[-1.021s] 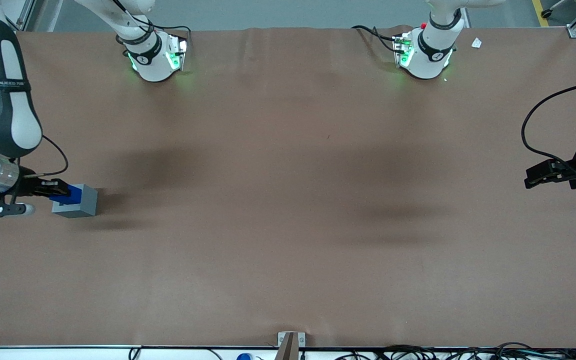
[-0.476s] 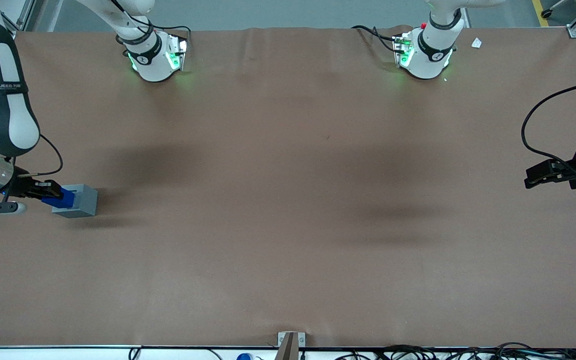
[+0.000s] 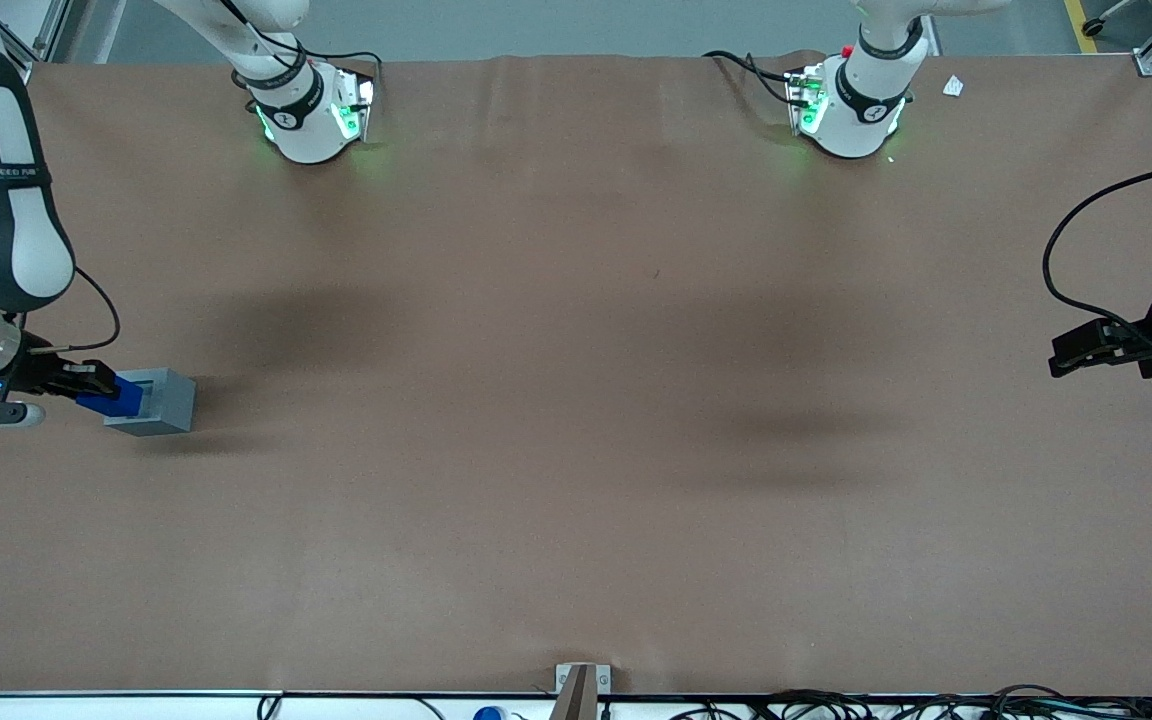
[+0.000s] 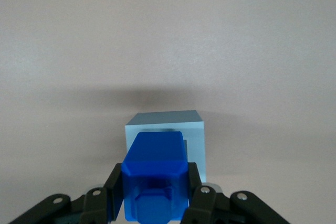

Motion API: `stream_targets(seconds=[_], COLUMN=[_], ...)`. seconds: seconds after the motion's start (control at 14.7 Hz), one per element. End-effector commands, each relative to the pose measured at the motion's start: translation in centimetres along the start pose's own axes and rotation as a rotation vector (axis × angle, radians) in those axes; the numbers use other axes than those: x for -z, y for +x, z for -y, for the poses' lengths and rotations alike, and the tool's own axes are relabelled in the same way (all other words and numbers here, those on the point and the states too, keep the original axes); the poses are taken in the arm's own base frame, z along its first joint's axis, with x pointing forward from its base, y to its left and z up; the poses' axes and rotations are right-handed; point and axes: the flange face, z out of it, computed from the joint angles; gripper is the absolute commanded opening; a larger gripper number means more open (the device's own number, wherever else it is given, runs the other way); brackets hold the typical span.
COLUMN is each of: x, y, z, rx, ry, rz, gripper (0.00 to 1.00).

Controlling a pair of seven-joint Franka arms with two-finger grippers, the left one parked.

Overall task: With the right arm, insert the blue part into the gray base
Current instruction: 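Lower the blue block into the gray base's opening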

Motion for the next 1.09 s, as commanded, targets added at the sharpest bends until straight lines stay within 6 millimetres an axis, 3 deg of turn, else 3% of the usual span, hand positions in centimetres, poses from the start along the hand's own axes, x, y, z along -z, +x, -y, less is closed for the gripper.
stream_targets(seconds=[0.0,0.14,1.02], x=[0.2,-0.4,-1.8], y=[-0.9,-1.1,-1.8], z=[-0.6,-1.3,-0.5], rx=[-0.008,-0.023,-0.013], ry=[-0.006,-0.002,0.011], rz=[-0.019,-0.013,0.020], gripper=[0.10,0.09,0.10])
